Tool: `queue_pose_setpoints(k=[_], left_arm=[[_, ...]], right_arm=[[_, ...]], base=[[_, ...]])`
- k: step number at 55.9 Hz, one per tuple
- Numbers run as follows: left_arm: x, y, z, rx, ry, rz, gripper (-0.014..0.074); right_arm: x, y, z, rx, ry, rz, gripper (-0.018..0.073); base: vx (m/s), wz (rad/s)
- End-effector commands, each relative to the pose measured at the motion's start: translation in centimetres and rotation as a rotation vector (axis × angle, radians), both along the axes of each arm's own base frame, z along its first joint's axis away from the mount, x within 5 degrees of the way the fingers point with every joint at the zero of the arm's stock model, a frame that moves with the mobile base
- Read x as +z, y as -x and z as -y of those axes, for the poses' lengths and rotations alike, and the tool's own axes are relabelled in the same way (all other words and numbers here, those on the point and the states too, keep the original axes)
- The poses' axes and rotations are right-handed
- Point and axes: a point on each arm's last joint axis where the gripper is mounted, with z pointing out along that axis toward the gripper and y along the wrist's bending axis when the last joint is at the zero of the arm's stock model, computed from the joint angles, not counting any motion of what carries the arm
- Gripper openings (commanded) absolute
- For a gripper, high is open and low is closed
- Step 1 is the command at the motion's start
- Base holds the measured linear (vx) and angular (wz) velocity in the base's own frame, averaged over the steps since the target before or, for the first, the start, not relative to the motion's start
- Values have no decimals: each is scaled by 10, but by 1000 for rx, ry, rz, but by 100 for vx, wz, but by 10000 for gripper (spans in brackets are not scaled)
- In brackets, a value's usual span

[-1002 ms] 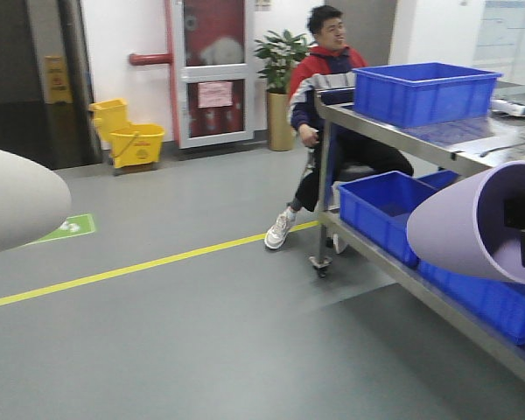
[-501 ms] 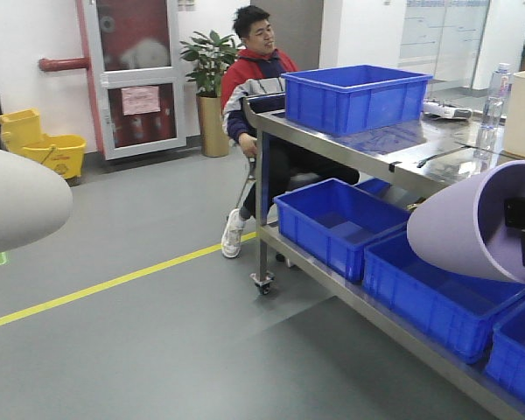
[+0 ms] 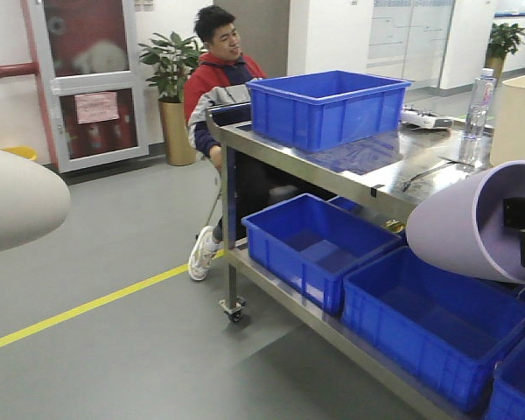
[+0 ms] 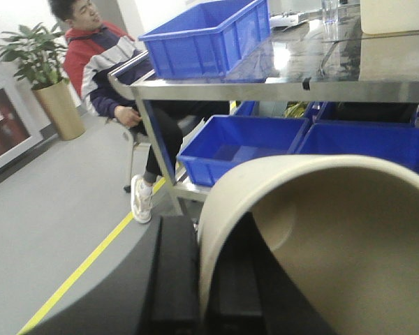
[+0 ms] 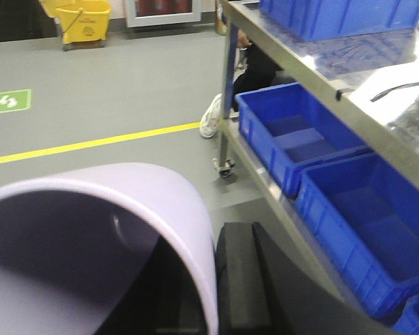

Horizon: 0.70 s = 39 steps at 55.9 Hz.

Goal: Grab cup from conveyor and place in blue bin
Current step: 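Approach the nearest blue bin on the cart, cups held up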

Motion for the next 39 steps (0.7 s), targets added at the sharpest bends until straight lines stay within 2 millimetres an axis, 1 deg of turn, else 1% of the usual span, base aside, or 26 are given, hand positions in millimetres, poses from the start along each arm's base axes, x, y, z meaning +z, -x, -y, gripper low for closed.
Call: queue_pose_setpoints(k=[1, 19, 39], left_arm=[[17, 5, -1, 10, 52, 110, 0], [17, 5, -1, 10, 52, 110, 0], [17, 5, -1, 10, 52, 110, 0]], right_arm=[[20, 4, 2, -12, -32, 127, -9], [20, 4, 2, -12, -32, 127, -9], [20, 4, 2, -12, -32, 127, -9]], base=[[39, -19], [37, -34], [33, -62]])
